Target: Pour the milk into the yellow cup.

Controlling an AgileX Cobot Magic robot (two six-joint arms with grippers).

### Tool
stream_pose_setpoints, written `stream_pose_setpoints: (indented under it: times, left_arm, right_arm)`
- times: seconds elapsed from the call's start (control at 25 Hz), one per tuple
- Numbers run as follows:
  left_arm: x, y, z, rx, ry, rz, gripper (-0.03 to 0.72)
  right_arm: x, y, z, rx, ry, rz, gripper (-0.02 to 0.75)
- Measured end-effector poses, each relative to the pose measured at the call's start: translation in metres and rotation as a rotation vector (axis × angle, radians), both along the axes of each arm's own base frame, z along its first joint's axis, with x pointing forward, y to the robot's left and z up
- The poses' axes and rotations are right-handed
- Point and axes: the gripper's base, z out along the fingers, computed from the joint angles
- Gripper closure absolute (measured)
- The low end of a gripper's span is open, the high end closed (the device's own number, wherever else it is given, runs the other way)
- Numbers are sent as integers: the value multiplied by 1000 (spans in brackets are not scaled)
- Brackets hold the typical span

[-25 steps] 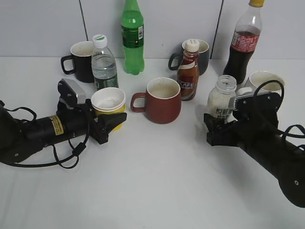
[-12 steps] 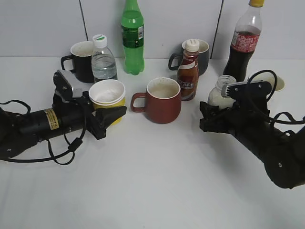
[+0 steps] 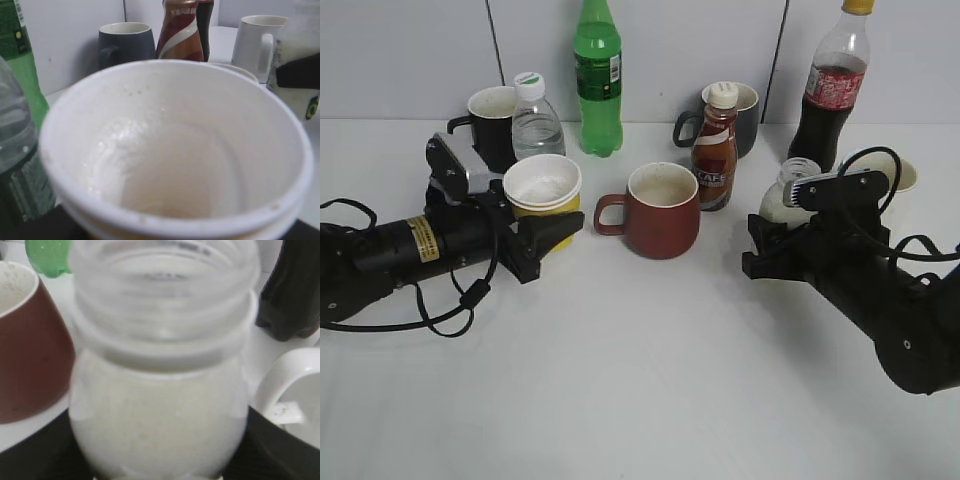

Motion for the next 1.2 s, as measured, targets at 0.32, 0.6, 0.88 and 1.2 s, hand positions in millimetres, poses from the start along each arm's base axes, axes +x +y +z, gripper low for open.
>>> stream_pose_setpoints:
  times: [0.32,0.6,0.88,1.2]
  left_arm:
    - [1,-1,24,0,-52,-6,273]
    - [-6,-18,45,-25,-59,-36,273]
    - [-16,-36,56,24,-16,-58,273]
    - [-40,-65,70,44,90,-151,273]
  right_arm:
    - [-1,5,34,-89,-29,85,286]
    - [12,27,91,-156,-61,275,287]
    - [31,51,125,-314,-132,451,287]
    - [24,67,128,-511,-235,667,289]
